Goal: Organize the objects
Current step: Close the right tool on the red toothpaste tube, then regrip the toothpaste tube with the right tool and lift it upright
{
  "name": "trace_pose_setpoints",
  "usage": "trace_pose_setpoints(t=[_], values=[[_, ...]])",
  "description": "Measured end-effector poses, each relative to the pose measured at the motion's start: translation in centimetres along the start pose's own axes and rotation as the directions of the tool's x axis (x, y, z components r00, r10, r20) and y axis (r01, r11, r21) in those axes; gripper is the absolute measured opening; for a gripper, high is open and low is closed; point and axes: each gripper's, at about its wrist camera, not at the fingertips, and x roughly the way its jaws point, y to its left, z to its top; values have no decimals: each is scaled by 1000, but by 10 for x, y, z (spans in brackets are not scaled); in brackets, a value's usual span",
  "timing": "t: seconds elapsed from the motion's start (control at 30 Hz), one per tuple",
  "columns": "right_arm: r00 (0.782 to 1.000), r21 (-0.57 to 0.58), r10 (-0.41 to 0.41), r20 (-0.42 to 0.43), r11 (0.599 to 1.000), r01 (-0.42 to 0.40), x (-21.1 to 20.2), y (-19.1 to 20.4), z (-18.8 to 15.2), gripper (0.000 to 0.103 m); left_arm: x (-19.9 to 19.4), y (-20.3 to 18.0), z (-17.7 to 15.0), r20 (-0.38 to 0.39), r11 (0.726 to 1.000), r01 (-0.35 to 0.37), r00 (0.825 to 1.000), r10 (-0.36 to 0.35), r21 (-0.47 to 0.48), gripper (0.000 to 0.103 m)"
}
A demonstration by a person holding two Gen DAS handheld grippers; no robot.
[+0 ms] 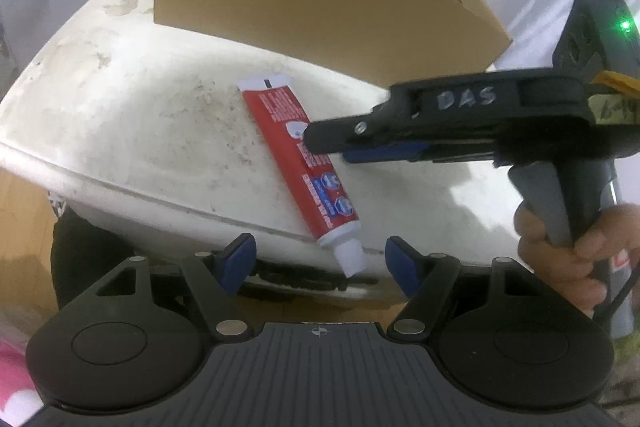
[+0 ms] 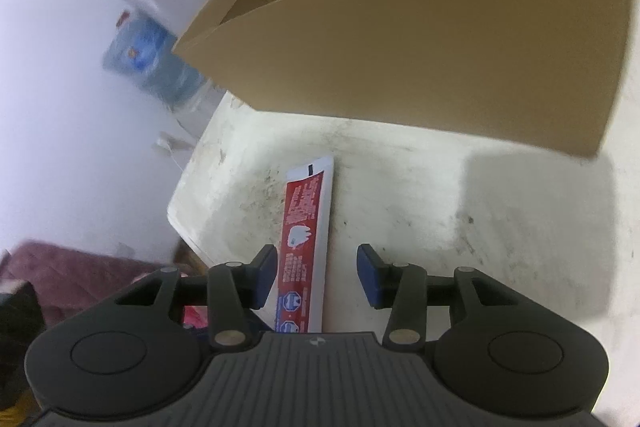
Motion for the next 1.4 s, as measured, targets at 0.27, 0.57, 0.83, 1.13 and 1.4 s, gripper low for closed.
trace_pose_setpoints(t=[0.27, 0.57, 0.83, 1.13, 1.4], values=[[996, -158, -91, 1, 983, 90, 14, 28, 3, 47, -3, 1, -3, 28, 1000, 26, 999, -26, -6, 67], [991, -246, -136, -20, 961, 127, 21, 42, 4, 34, -2, 11, -9, 3, 994, 89, 996, -89, -65, 66], [993, -216, -119, -6, 970, 115, 13, 37, -8, 32, 1, 13, -12, -13, 982, 159, 987, -161, -102, 66], [995, -126, -100, 6, 987, 100, 1, 27, -25, 31, 2, 10, -13, -19, 975, 188, 981, -191, -122, 66], [996, -95, -94, 1, 991, 94, -9, 24, -41, 31, 5, 5, -14, -26, 980, 173, 984, -176, -95, 57]])
